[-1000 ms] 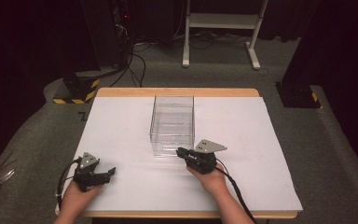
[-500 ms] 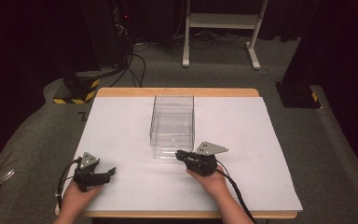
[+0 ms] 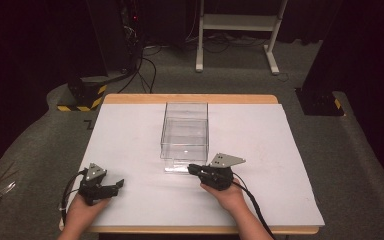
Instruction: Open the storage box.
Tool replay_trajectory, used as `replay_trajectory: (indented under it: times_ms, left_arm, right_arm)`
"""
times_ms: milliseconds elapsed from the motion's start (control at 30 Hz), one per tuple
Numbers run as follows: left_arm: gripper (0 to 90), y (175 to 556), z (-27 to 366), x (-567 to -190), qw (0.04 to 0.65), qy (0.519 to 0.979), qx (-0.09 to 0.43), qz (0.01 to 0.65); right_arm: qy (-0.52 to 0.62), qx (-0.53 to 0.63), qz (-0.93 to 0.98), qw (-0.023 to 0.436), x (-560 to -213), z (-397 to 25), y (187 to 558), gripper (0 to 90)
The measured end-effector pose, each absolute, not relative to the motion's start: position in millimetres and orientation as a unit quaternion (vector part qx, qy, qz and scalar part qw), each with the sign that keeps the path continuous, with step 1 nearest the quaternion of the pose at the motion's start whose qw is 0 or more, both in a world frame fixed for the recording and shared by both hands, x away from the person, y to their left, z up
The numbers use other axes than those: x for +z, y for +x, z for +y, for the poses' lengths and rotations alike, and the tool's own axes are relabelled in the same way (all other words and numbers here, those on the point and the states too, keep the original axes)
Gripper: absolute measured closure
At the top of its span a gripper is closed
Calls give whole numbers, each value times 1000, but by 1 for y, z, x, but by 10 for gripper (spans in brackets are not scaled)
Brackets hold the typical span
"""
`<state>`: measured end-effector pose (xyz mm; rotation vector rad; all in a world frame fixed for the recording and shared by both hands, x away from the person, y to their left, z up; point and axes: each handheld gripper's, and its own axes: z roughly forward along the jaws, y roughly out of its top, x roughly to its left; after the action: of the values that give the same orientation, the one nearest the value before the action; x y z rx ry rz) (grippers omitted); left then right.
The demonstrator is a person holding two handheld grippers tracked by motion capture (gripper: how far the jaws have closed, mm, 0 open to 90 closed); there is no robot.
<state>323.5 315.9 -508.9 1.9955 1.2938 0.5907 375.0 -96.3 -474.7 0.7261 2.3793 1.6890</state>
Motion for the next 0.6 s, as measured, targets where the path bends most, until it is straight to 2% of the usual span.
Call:
replay_trajectory:
  times_ms: [600]
  left_arm:
    - [203, 323, 316, -509, 339, 765, 226, 498]
  right_arm:
    - [219, 554, 801, 62, -473, -104, 335, 837]
